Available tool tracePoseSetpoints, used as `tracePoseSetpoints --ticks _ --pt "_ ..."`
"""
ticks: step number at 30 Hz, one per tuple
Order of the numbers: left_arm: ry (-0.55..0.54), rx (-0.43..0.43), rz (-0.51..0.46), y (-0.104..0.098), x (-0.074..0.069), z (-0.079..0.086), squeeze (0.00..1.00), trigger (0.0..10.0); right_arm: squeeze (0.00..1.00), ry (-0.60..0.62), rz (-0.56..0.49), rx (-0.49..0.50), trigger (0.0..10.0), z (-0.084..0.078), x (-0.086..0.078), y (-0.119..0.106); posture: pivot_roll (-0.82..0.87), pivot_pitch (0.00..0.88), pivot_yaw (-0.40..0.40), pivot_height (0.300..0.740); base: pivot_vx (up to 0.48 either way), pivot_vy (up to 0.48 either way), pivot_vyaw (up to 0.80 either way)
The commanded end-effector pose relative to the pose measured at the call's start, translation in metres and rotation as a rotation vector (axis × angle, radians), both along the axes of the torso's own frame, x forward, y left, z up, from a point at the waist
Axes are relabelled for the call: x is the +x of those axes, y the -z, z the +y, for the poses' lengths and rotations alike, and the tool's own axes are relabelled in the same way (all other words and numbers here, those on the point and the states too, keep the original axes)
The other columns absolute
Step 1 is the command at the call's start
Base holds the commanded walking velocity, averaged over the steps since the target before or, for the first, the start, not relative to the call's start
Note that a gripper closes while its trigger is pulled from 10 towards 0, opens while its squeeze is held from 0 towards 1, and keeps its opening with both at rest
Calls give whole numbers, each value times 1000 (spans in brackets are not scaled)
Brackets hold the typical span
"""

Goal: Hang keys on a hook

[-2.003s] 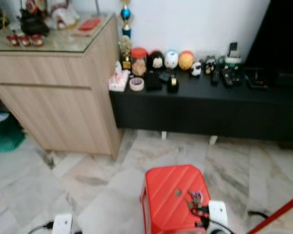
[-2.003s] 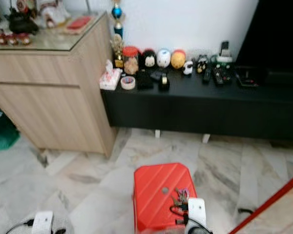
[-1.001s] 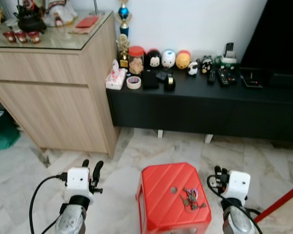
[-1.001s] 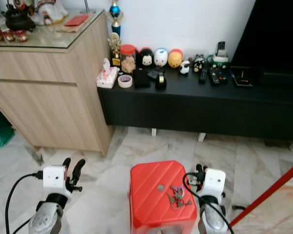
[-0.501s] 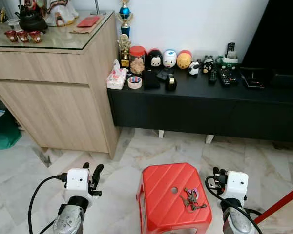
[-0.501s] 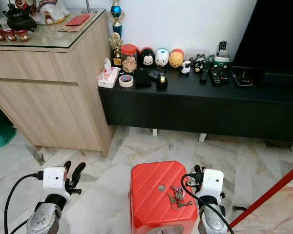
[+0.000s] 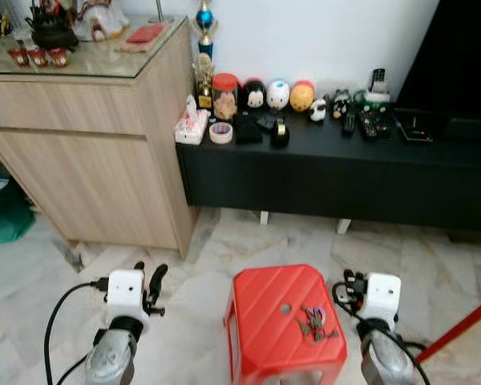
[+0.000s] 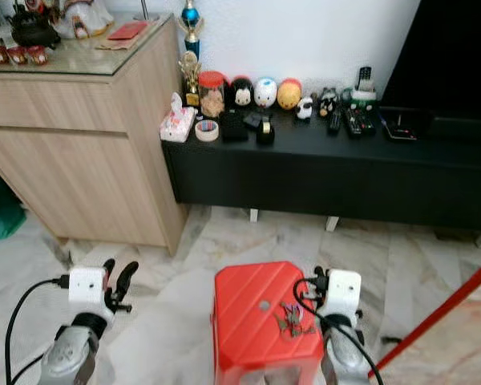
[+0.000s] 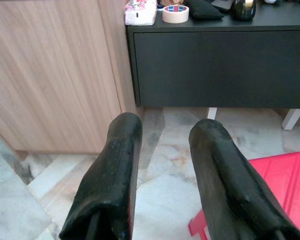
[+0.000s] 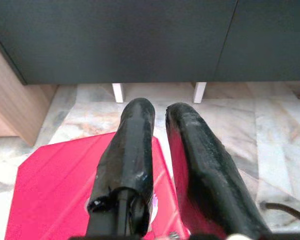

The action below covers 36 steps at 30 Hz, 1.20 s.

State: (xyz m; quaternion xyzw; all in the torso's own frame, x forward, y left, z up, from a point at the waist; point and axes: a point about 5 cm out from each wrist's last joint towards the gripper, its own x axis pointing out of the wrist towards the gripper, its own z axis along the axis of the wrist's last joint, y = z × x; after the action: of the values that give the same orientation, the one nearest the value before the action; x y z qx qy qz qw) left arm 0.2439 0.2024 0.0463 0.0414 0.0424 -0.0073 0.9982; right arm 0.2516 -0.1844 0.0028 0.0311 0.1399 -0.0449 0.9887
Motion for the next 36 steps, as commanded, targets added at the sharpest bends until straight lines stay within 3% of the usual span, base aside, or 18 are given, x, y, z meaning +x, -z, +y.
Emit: tracePoseSetpoints --ticks 1,10,17,36 --pt "-11 -14 26 4 -2 3 0 10000 0 -5 21 -4 10000 -1 -1 3 20 0 -18 676 0 0 0" --pt "-12 -19 40 6 -2 3 0 10000 0 -3 62 -11 10000 -2 3 6 19 2 -18 676 0 0 0" --pt "-11 -21 43 6 -2 3 0 10000 0 -27 82 -2 10000 1 2 10 20 5 -16 628 0 0 0" --pt "28 -39 90 11 -1 -4 0 10000 0 -79 107 45 10000 11 0 18 23 6 -14 628 0 0 0"
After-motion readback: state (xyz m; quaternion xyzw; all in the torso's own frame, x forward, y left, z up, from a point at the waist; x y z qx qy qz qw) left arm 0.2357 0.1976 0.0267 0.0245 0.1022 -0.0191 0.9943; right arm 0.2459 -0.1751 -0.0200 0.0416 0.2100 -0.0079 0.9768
